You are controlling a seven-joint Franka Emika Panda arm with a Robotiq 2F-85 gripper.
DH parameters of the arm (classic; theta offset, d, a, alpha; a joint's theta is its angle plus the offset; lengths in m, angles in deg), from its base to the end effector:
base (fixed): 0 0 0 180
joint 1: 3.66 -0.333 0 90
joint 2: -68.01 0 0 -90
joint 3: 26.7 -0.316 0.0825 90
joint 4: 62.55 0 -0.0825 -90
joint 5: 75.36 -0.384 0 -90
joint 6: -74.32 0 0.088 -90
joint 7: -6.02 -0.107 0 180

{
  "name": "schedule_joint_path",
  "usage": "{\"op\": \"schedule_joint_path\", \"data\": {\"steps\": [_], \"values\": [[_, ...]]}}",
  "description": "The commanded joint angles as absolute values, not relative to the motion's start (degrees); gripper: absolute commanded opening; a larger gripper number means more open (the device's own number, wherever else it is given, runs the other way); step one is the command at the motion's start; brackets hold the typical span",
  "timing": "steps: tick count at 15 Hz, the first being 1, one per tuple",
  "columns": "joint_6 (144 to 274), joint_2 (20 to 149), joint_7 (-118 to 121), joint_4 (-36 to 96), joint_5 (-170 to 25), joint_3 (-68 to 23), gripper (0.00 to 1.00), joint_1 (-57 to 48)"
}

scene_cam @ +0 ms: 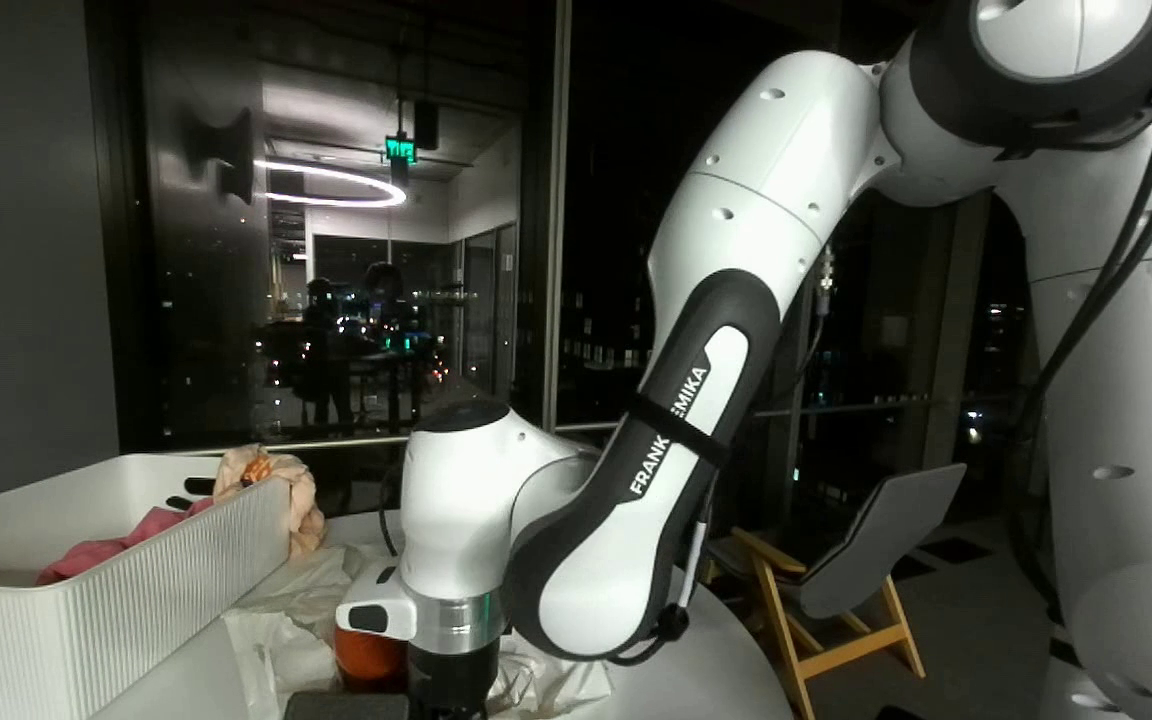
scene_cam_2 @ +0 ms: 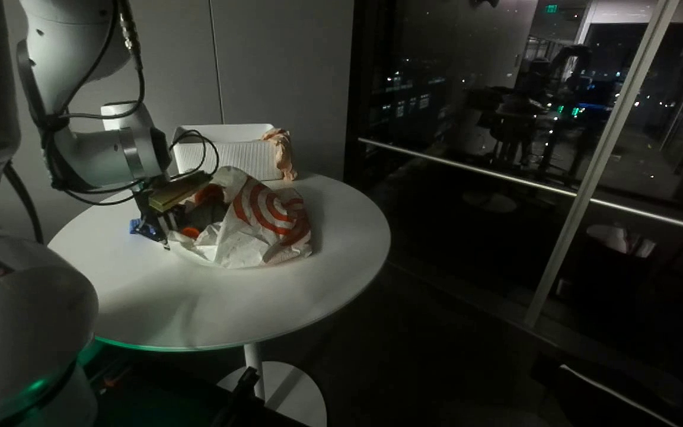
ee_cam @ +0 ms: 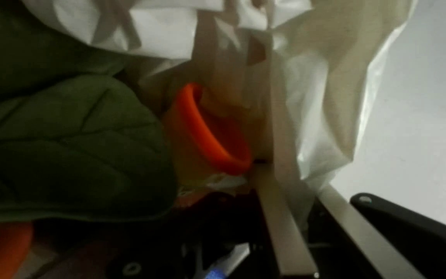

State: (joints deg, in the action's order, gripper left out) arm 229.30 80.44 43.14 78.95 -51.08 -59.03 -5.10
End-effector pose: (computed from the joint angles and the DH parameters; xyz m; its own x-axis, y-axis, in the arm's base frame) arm 0.3894 0.2862 0.2266 -0.0311 0.9995 -0.0073 0.9942 0.0317 0.1030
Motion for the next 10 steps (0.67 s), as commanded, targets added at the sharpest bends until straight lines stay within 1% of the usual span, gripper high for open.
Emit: {"op": "schedule_joint_path", "data": {"steps": [1,6,10], "values": [[231.83,83.93,58.54,78.36,-62.13,-71.59,0.15,8.44],[227.4,88.77,79.52,76.7,-74.09,-90.5,0.14,29.64],[218.76,90.93,95.92,75.86,-84.22,-104.83,0.17,46.76]]}}
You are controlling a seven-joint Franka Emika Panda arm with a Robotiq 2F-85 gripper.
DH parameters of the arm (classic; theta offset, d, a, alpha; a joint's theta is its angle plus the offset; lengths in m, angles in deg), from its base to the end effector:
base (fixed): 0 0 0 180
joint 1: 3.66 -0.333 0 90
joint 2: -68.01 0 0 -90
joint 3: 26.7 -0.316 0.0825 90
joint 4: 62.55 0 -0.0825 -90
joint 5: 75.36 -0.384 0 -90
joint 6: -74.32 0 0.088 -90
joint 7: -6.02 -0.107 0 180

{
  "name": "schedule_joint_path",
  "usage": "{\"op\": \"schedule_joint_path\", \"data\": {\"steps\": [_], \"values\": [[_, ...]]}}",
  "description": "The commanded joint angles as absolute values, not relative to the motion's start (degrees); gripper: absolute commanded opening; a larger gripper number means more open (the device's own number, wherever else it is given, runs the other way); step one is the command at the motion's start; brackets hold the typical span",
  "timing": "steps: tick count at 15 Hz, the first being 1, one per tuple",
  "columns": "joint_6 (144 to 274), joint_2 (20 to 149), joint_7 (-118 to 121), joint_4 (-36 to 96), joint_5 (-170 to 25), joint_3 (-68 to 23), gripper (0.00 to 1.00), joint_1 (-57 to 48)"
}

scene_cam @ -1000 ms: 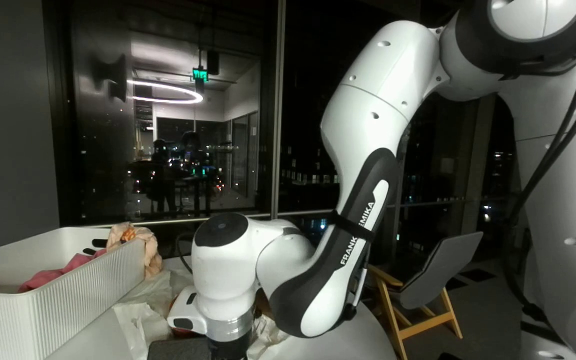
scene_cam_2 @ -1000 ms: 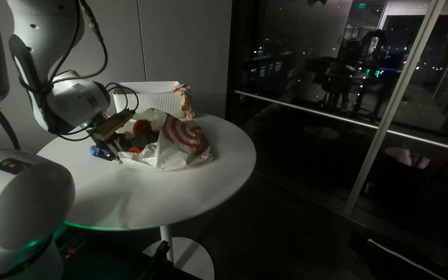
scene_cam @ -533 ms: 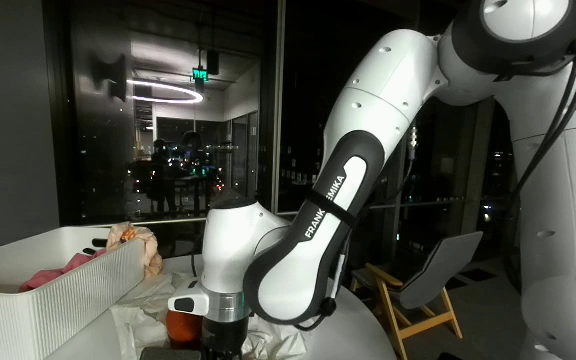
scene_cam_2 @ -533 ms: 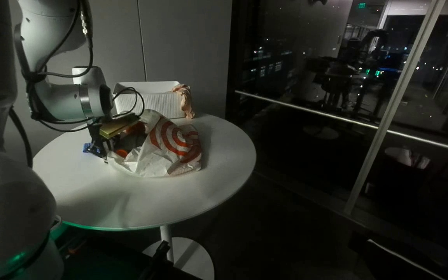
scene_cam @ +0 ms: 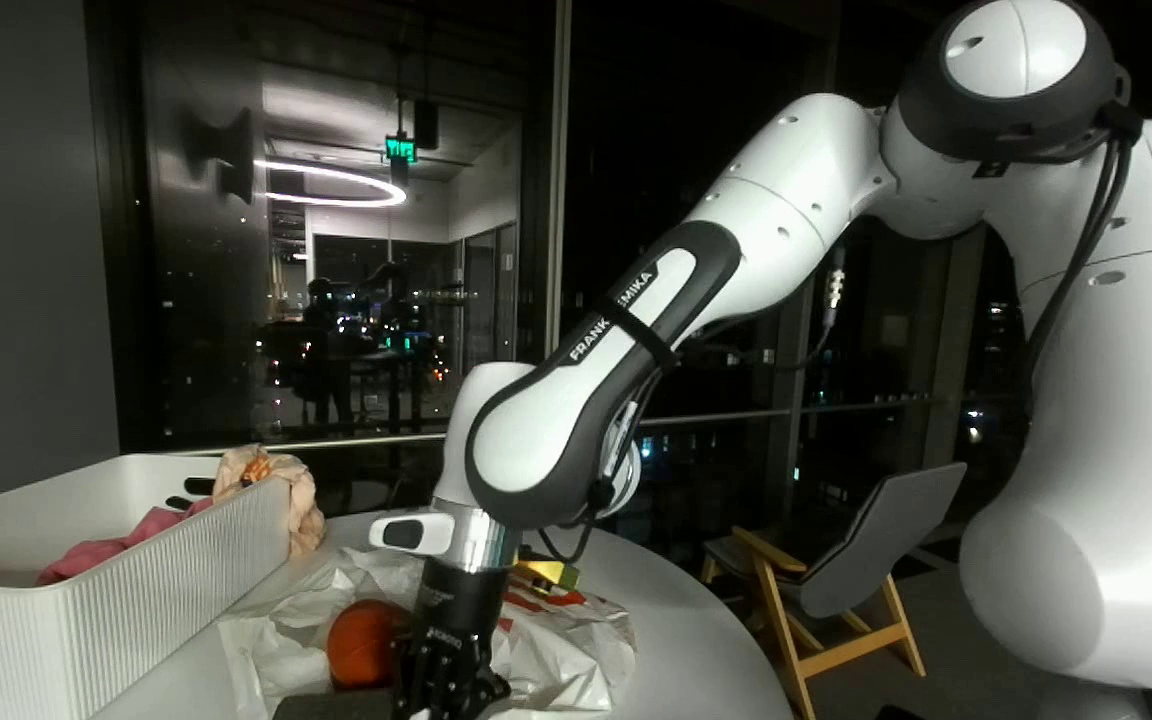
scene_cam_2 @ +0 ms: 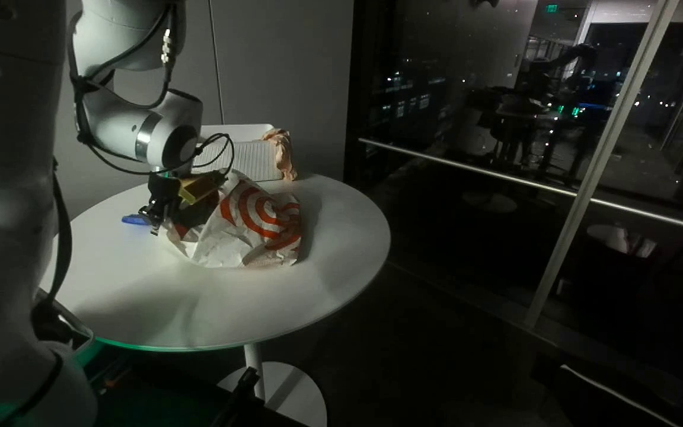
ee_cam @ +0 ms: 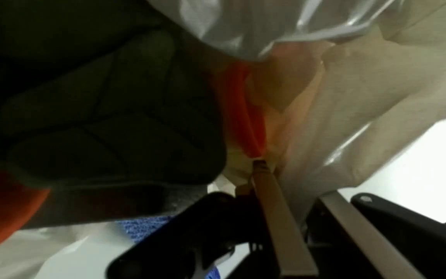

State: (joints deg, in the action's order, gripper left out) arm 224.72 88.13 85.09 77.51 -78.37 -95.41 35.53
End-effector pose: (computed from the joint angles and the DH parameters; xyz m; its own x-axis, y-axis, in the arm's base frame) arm 0.4214 0.2546 0.2564 -0.2255 0.9107 0.3462 0.9668 0.2530 -0.0359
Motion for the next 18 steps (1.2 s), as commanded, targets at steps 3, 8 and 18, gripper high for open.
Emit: {"op": "schedule_joint_path", "data": {"steps": [3,8,18], "values": [[209.86,93.74,102.85,74.78,-85.76,-112.53,0.16,57.5],[193.45,98.29,107.91,73.15,-85.38,-120.17,0.15,68.64],[186.52,107.28,95.53,77.12,-83.16,-139.51,0.15,79.48]]}}
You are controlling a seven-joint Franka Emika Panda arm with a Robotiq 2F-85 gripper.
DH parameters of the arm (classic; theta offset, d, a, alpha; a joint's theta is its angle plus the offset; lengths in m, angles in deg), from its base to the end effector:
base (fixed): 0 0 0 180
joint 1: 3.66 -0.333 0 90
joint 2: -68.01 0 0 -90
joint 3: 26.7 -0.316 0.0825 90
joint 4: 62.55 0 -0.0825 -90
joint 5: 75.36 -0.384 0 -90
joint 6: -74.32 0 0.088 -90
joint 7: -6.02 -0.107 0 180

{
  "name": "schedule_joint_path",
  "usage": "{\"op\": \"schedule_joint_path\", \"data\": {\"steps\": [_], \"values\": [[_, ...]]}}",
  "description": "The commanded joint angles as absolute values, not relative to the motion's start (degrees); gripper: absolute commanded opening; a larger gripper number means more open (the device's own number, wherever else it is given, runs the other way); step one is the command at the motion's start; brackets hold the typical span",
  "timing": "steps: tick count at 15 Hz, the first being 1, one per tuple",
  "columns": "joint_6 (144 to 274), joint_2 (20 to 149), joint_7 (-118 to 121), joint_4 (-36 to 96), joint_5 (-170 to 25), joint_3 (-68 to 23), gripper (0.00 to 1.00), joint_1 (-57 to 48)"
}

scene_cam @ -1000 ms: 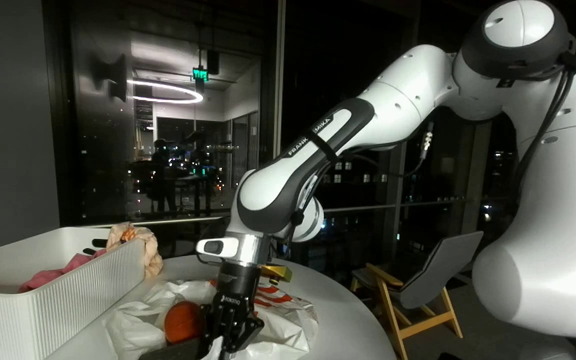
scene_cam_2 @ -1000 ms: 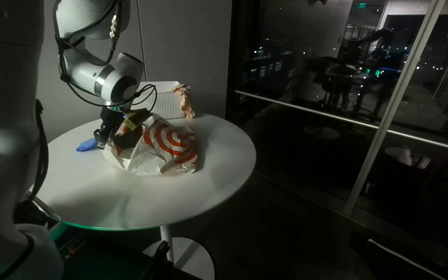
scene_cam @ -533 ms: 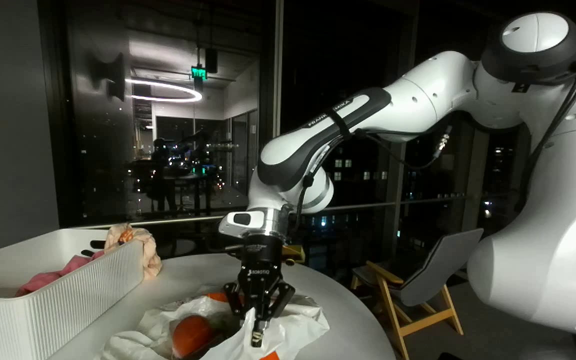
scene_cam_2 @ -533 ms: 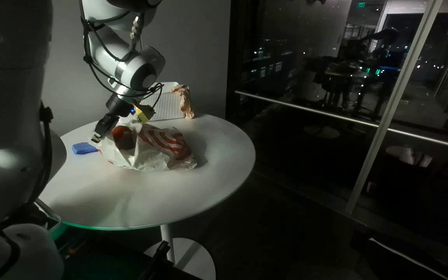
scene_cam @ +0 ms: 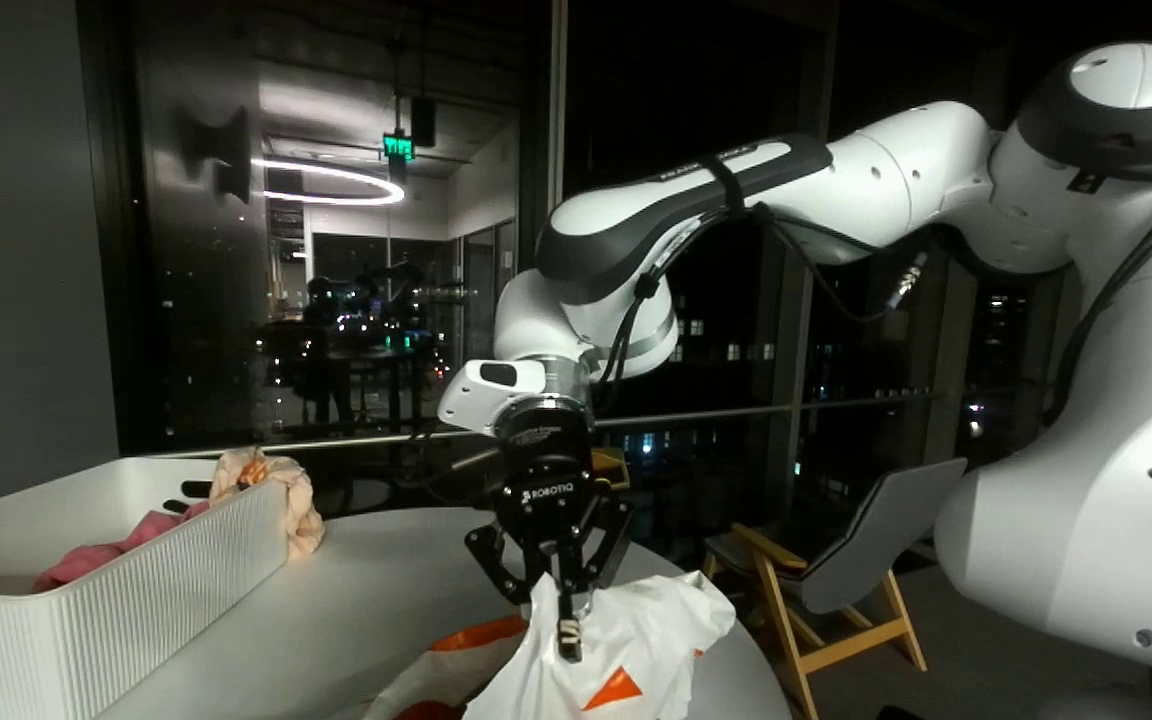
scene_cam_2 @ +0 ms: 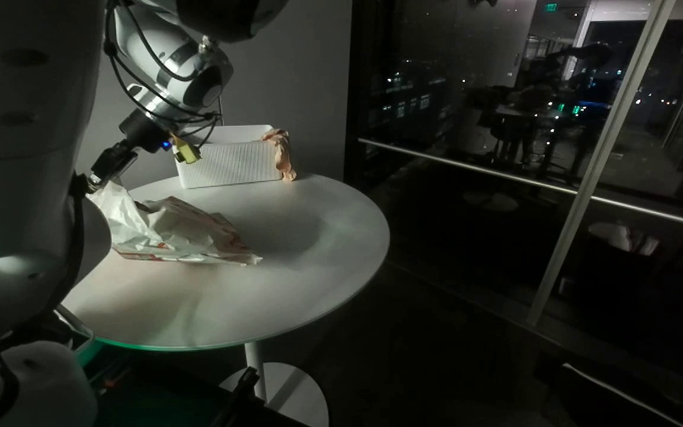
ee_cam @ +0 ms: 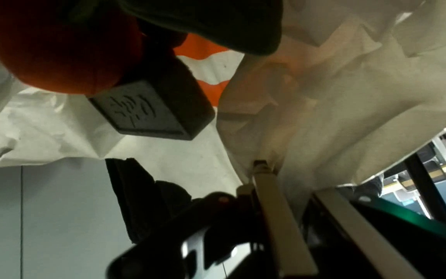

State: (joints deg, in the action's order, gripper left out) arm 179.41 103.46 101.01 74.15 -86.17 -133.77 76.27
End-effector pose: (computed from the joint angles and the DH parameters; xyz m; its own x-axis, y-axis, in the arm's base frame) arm 0.3722 0.2069 0.3787 -0.3443 0.6288 0.6972 0.7029 0.6649 -0.2525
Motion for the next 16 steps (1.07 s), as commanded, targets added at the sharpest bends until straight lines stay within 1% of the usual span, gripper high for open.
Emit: {"op": "schedule_joint_path", "data": {"steps": [1,2,3,5,6,8,11,13,15,16], "values": [[190.82,107.2,92.83,77.96,-81.7,-140.11,0.15,79.36],[194.54,106.71,90.74,78.39,-80.07,-139.12,0.15,78.17],[198.38,105.25,88.85,79.0,-77.61,-137.57,0.14,76.83],[204.98,102.48,84.89,80.6,-72.69,-134.3,0.13,74.84],[208.29,101.35,82.86,81.44,-70.48,-132.57,0.15,73.86],[214.07,99.54,78.07,82.86,-66.96,-130.1,0.16,72.76],[220.08,95.85,70.35,83.98,-63.05,-127.46,0.14,71.78],[223.79,94.28,64.72,84.74,-61.12,-127.42,0.14,72.4],[227.19,92.92,58.25,85.61,-58.91,-129.29,0.15,74.13],[229.25,90.76,56.71,86.45,-60.33,-131.98,0.14,76.41]]}}
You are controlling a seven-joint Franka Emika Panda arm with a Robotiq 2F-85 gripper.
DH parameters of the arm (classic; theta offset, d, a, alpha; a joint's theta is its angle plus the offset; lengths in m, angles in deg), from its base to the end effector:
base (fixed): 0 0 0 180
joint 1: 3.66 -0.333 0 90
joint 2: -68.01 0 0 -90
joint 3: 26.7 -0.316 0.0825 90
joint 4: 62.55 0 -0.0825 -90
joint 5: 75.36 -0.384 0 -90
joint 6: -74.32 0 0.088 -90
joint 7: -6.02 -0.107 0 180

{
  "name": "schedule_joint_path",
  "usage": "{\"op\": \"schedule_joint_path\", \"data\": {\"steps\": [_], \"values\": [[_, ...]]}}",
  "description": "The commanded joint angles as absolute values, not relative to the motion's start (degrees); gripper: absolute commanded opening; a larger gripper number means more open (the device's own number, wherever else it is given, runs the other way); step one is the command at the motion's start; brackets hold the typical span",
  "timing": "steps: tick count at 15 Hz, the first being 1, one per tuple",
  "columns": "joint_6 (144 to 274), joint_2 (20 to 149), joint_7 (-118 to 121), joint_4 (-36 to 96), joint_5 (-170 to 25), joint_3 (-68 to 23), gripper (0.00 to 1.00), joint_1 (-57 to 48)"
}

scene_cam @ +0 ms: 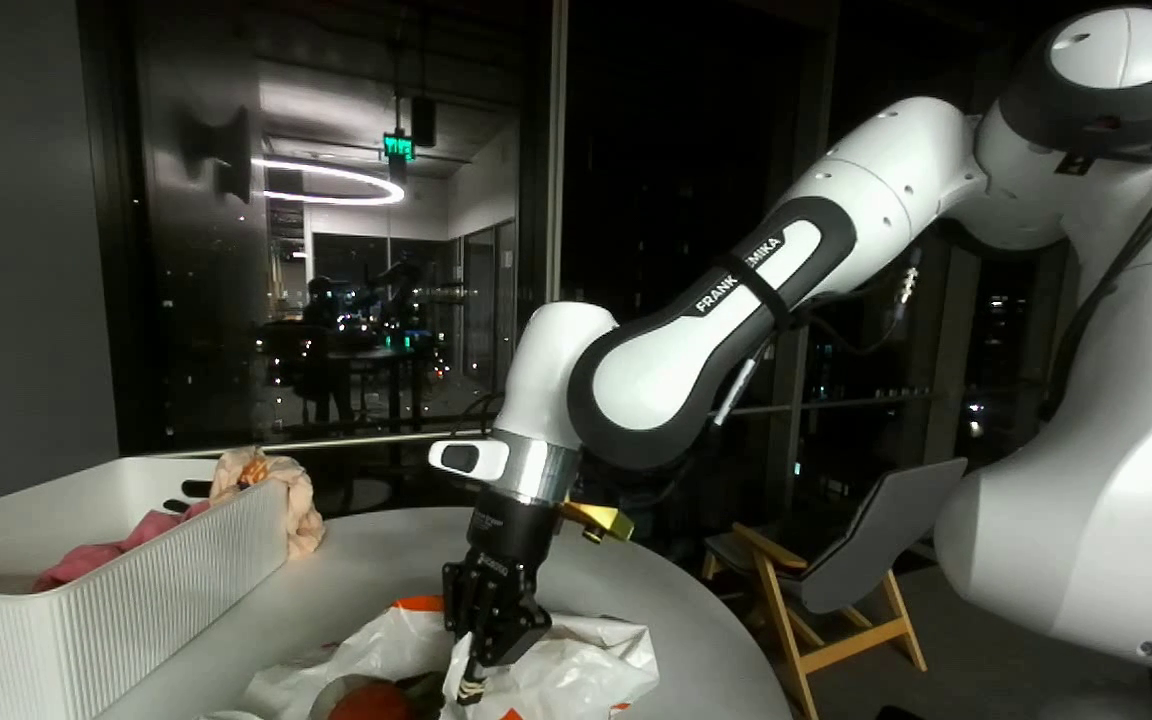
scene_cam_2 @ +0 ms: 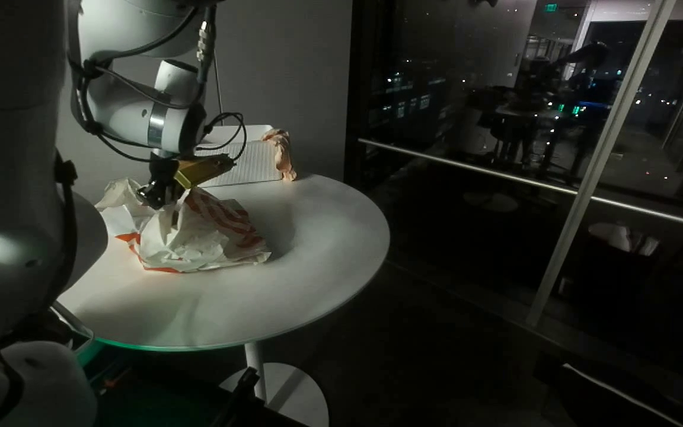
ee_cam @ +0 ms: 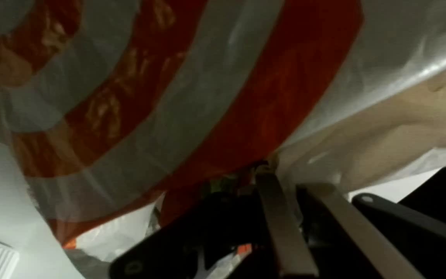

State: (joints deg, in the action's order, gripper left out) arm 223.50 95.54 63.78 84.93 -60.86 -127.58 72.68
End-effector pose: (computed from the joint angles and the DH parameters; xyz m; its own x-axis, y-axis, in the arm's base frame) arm 0.4013 0.2120 0.3141 -0.0616 0.9310 0.3597 0.9979 0.0642 0.0049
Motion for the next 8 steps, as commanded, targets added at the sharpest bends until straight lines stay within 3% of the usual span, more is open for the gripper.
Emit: {"op": "schedule_joint_path", "data": {"steps": [1,2,3,5,8], "values": [[230.73,89.92,53.49,87.0,-59.75,-133.68,0.15,77.75],[231.86,88.74,50.54,87.42,-59.5,-135.71,0.15,79.41],[230.94,89.21,48.55,87.62,-59.68,-137.4,0.4,80.64],[221.25,92.56,47.22,87.15,-62.43,-138.13,0.47,80.03],[209.73,99.48,46.56,86.59,-59.81,-132.37,0.69,73.83]]}}
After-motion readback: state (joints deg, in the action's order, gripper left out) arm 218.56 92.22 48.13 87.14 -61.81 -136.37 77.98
